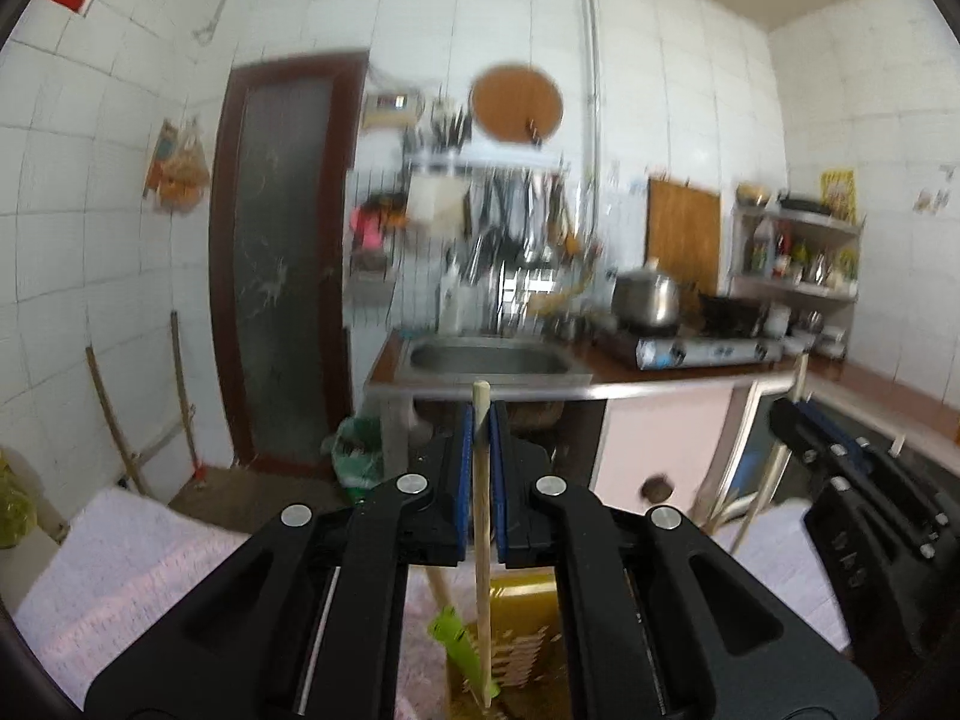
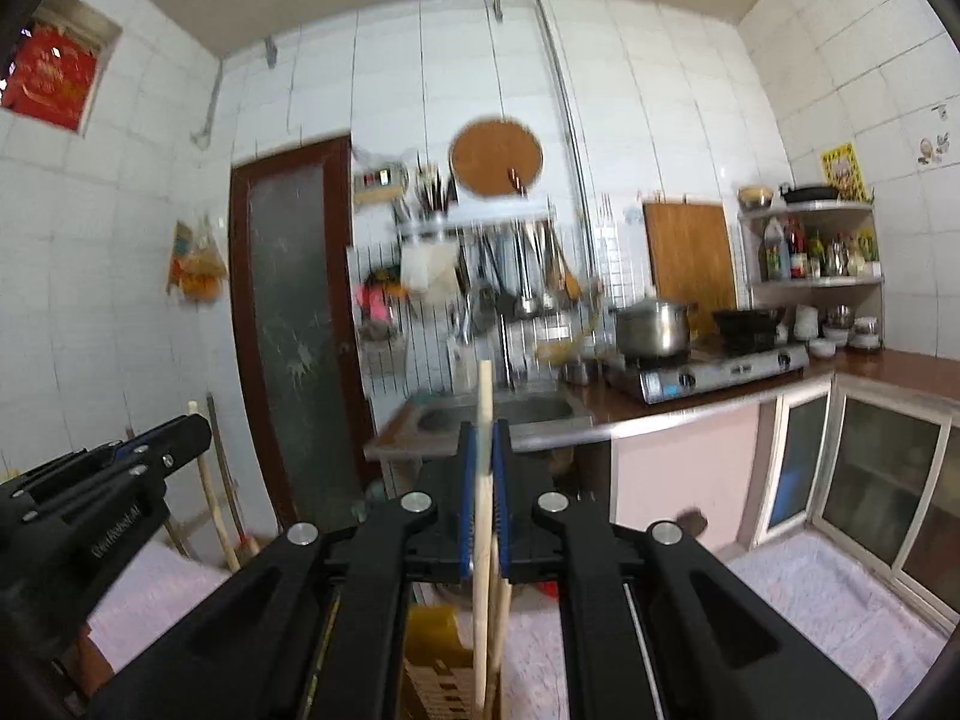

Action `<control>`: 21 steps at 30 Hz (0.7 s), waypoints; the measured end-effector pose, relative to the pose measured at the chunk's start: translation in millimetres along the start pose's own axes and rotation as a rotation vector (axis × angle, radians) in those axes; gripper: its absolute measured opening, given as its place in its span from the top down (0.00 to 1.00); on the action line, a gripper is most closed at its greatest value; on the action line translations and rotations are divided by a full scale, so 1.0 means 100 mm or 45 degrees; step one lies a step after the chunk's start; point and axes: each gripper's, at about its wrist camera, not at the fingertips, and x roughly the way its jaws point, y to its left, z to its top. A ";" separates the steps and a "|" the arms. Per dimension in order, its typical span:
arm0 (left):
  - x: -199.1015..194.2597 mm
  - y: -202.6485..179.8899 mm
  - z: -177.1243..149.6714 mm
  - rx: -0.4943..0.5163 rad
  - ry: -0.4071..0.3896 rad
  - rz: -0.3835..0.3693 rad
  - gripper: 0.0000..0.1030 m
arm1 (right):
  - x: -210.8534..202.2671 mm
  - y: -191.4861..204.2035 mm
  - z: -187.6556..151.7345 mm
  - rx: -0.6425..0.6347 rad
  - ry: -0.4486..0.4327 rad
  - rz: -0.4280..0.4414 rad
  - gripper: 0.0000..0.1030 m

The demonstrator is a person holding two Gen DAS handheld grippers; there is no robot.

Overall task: Organize utensils
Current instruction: 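Lift both chopsticks over the yellow holder and open both tools to drop them, then grasp the light-blue spatula with the right tool while the left tool grasps the grey spoon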

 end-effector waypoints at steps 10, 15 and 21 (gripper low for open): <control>-0.31 0.51 -0.11 -0.047 0.131 0.055 0.20 | -0.29 -0.28 -0.07 0.067 0.187 -0.048 0.37; -0.73 0.86 -0.24 -0.047 0.231 0.093 0.08 | -0.67 -0.28 -0.19 0.064 0.358 -0.059 0.34; -1.09 1.16 -0.71 -0.034 0.340 0.145 0.05 | -1.02 -0.08 -0.67 -0.011 0.528 -0.054 0.30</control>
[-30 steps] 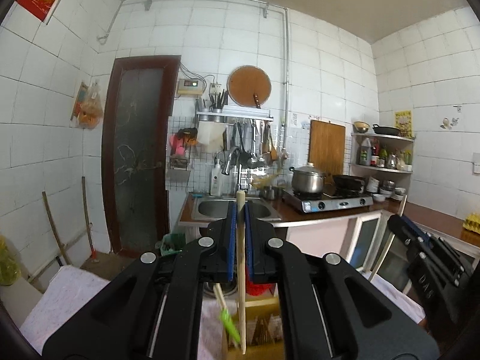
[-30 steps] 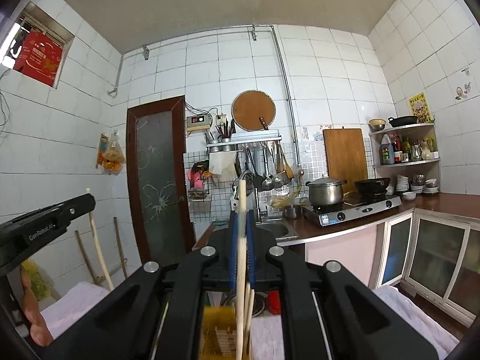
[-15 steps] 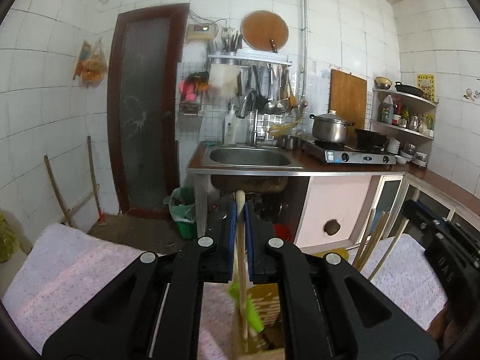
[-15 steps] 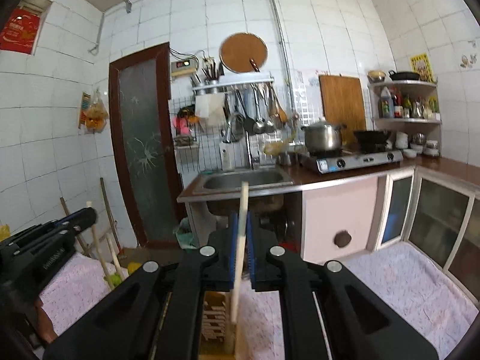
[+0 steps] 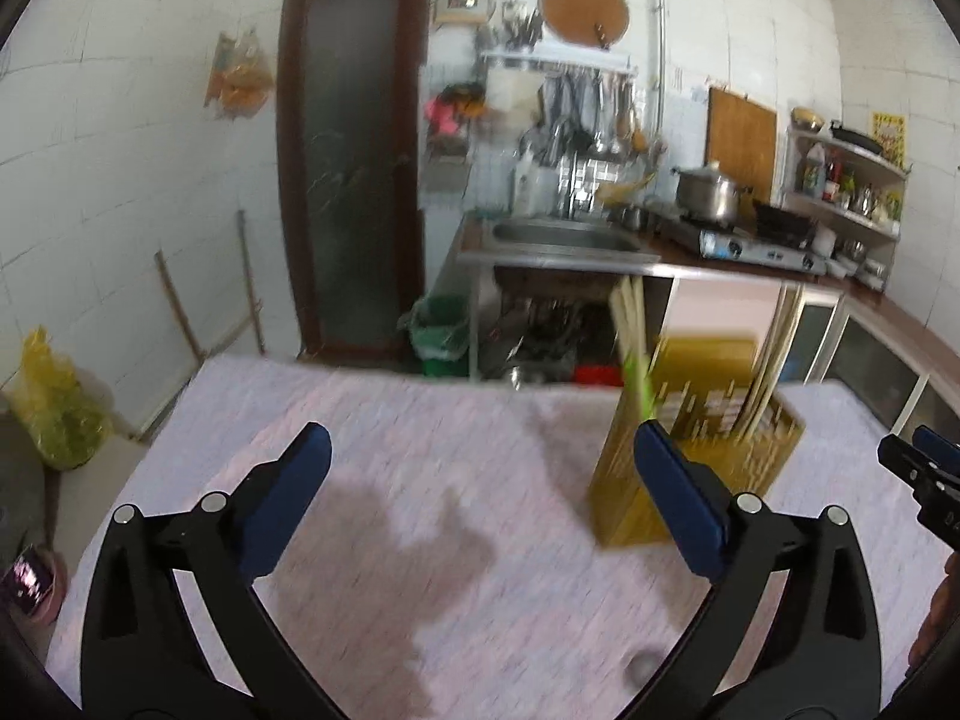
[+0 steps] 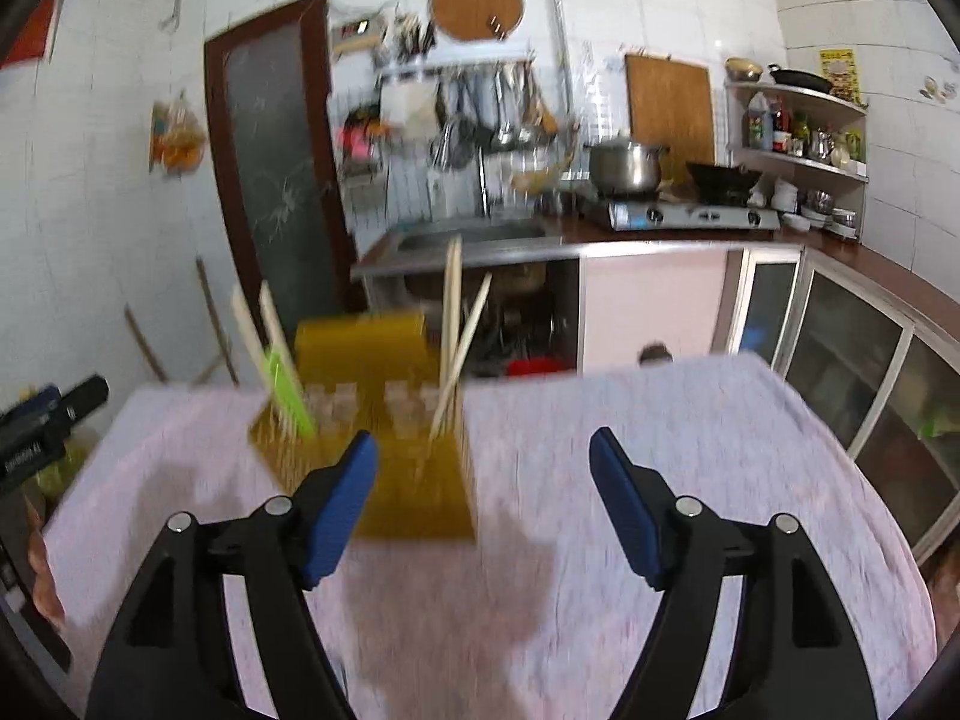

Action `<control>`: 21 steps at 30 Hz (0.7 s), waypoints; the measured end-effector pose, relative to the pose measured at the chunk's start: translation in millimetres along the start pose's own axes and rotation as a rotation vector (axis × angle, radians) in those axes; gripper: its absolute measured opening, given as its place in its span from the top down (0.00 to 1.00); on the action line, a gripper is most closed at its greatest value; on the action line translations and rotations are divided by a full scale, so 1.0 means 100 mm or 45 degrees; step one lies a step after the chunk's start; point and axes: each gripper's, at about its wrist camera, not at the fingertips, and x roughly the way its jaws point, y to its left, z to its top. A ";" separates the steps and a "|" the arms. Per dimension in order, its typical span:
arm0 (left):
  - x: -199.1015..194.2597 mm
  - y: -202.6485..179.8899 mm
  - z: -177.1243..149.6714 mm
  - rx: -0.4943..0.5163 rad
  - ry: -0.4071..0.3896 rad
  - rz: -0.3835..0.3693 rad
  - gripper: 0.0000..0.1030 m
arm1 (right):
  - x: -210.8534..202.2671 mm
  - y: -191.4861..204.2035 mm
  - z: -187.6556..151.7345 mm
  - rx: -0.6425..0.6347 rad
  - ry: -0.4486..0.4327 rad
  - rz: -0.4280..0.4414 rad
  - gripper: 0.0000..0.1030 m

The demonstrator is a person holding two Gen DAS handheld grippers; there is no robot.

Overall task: Organize utensils
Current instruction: 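Grasp the light-blue spatula with the right tool while the left tool grasps the grey spoon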

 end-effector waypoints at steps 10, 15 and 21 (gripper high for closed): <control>0.25 0.37 -0.97 0.005 0.291 0.088 0.05 | 0.24 0.42 -1.02 -0.075 0.292 -0.001 0.30; 0.29 0.46 -1.19 -0.007 0.356 0.107 0.05 | 0.27 0.56 -1.24 -0.098 0.374 0.012 0.30; 0.31 0.43 -1.30 0.021 0.384 0.098 0.05 | 0.20 0.72 -1.37 -0.132 0.407 -0.015 0.30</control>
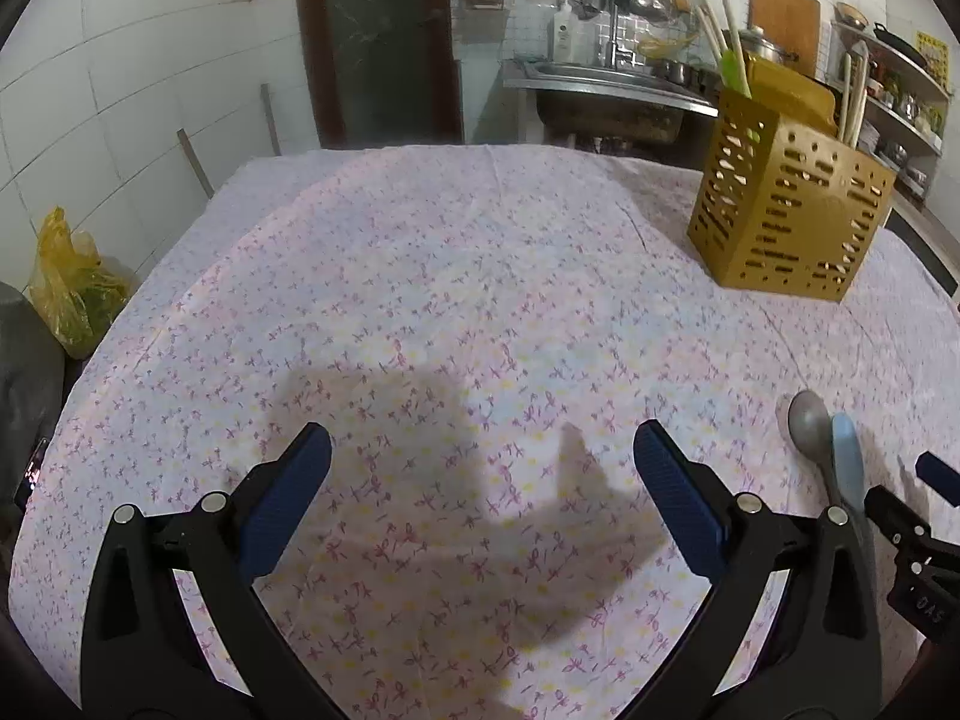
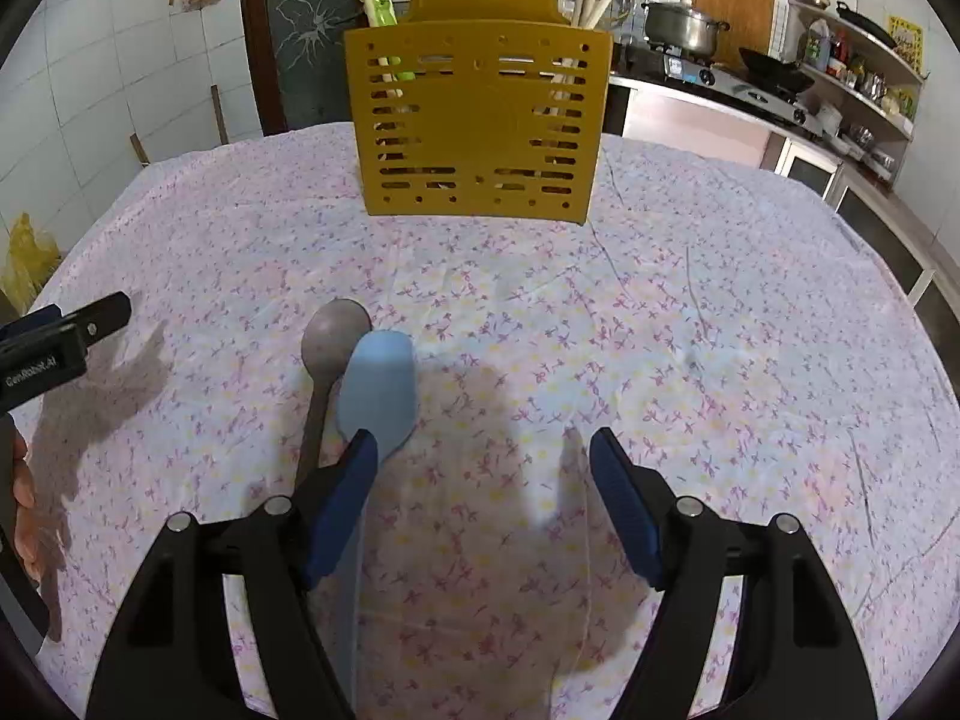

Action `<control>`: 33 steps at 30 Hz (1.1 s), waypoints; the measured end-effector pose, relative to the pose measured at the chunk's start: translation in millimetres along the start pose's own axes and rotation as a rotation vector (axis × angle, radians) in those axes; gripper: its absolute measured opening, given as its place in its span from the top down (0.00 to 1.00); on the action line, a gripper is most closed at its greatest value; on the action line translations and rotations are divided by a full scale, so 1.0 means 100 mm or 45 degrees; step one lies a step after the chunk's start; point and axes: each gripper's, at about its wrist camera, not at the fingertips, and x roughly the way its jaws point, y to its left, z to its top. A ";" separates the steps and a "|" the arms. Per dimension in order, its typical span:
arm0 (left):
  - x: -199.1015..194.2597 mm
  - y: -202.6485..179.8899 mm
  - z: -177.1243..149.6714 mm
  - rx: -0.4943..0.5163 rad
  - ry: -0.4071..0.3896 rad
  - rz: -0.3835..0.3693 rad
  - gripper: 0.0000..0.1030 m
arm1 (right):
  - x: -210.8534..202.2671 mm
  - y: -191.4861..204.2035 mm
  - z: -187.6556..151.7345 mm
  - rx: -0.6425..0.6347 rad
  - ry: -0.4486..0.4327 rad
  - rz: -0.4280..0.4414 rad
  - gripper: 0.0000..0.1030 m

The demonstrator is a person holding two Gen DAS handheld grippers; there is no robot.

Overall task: Organize utensils
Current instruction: 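Grasp the light-blue spatula with the right tool while the left tool grasps the grey spoon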

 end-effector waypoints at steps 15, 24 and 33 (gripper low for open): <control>0.12 0.09 -0.02 -0.028 0.056 0.004 0.05 | 0.14 0.28 0.13 0.038 0.069 0.034 0.50; 0.13 -0.04 0.02 -0.026 0.076 -0.029 0.05 | 0.22 0.21 0.25 0.126 0.072 0.039 0.69; 0.14 -0.49 0.09 -0.001 0.105 -0.119 0.05 | 0.23 -0.37 0.25 0.189 0.067 0.044 0.69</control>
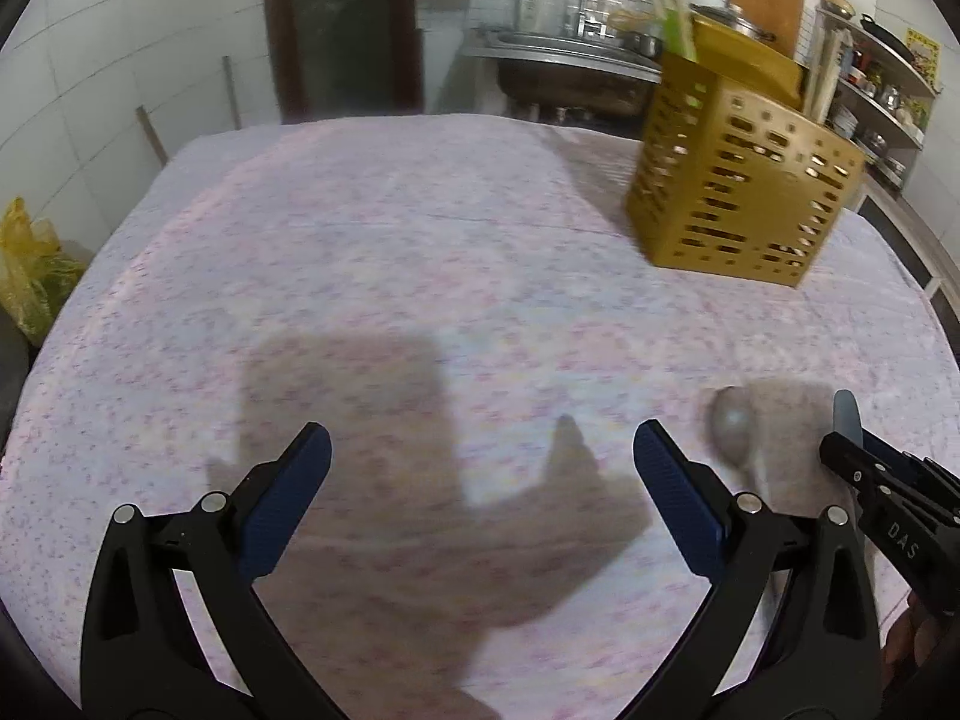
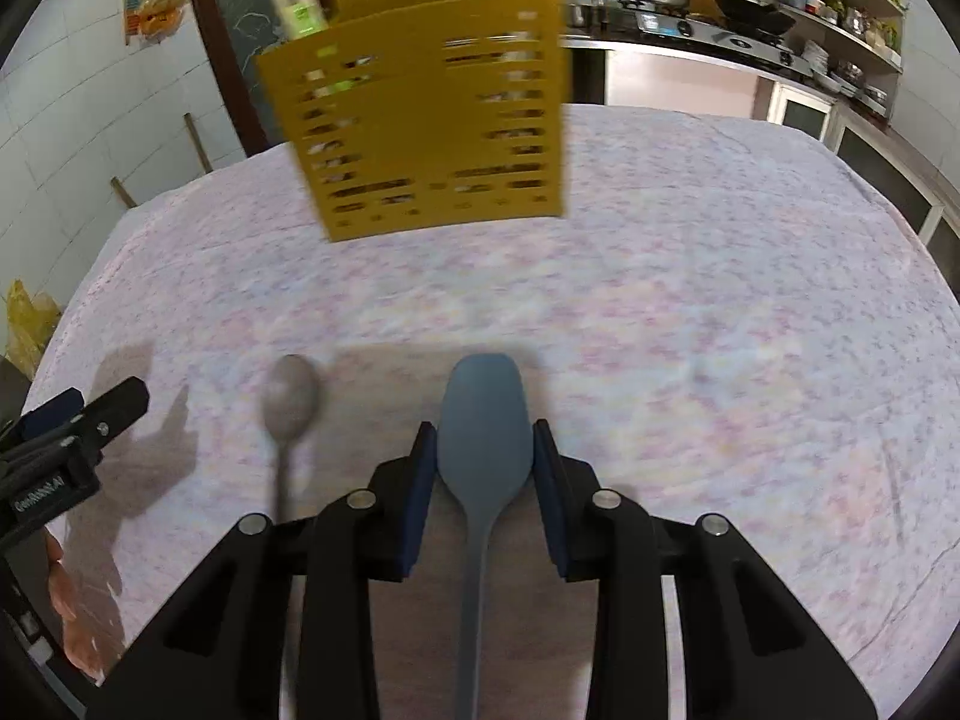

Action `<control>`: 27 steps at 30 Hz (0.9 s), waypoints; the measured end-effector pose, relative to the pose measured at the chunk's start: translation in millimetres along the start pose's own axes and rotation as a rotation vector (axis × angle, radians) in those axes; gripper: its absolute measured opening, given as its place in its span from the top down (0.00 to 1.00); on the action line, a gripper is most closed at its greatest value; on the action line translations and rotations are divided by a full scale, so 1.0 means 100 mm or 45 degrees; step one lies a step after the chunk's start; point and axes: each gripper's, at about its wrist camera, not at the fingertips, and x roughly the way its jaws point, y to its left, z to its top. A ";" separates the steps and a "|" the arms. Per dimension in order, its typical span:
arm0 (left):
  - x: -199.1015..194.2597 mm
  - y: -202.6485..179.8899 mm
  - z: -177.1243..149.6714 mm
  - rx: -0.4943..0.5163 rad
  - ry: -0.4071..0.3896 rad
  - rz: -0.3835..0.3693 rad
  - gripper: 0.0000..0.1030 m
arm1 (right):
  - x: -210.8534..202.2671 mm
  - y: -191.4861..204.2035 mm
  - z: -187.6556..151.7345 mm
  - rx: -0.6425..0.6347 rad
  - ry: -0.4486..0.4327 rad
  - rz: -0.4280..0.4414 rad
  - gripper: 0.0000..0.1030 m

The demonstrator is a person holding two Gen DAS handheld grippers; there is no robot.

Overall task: Organize utensils
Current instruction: 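Grasp the light-blue spatula with the right tool while the left tool grasps the grey spoon, then carry spoon and spatula over the yellow holder and open both tools to drop them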

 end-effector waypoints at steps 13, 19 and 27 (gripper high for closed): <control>0.34 -0.82 -0.04 0.038 0.131 -0.083 0.11 | 0.03 -0.67 0.06 0.022 -0.026 -0.041 0.69; 0.33 -1.00 -0.02 0.072 0.130 -0.052 0.31 | 0.04 -0.67 0.06 0.021 -0.036 -0.023 0.69; 0.28 -1.14 -0.01 0.142 0.126 -0.064 0.66 | 0.02 -0.61 0.04 0.014 -0.048 -0.013 0.69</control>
